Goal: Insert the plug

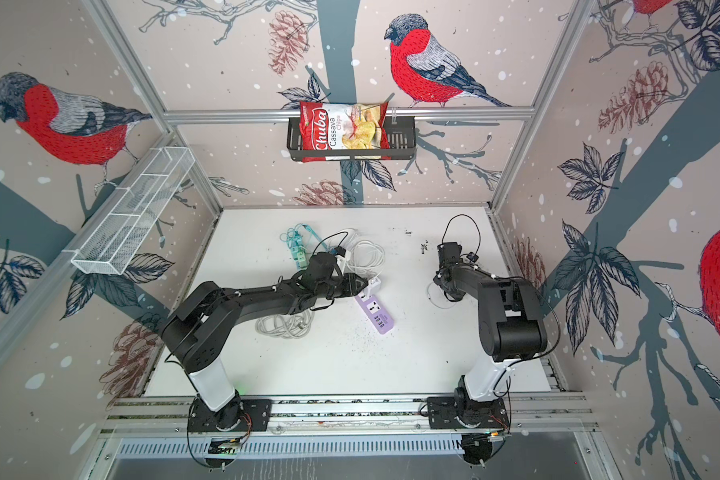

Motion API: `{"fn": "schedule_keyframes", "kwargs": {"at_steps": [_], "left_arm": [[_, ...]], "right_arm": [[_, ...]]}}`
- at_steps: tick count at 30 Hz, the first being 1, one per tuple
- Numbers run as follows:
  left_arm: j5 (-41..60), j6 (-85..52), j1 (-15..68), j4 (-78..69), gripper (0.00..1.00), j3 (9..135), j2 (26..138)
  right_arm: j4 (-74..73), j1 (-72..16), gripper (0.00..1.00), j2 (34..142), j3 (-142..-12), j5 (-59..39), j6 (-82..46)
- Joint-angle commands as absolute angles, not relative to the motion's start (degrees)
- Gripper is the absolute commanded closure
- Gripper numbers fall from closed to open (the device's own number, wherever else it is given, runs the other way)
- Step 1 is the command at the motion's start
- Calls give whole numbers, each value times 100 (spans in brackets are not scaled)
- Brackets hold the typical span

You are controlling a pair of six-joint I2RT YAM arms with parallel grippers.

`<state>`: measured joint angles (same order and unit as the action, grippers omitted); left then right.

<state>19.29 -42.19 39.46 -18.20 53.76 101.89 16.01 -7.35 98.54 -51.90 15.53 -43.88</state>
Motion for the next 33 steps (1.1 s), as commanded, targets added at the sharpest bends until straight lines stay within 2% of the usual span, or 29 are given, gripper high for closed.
{"fn": "schedule_keyframes", "kwargs": {"at_steps": [1, 10, 17, 24, 33], "left_arm": [[1868, -4245, 3950, -1843, 65, 5288, 10163], [1762, -4286, 3979, -1867, 69, 4981, 10182], [1728, -4282, 3981, -1870, 69, 4905, 10184], [1738, -4253, 3989, -1935, 56, 4777, 9793], [1580, -4065, 3990, -1684, 56, 4603, 9227]], "right_arm": [[2293, -747, 44, 9851, -5125, 939, -4625], [2514, -731, 43, 9551, -5196, 1089, -4617], [2758, -731, 42, 8927, -5367, 1139, -4546], [3108, -616, 37, 8499, -5551, 1265, -4475], [2769, 263, 36, 8921, -5699, 1552, -4070]]}}
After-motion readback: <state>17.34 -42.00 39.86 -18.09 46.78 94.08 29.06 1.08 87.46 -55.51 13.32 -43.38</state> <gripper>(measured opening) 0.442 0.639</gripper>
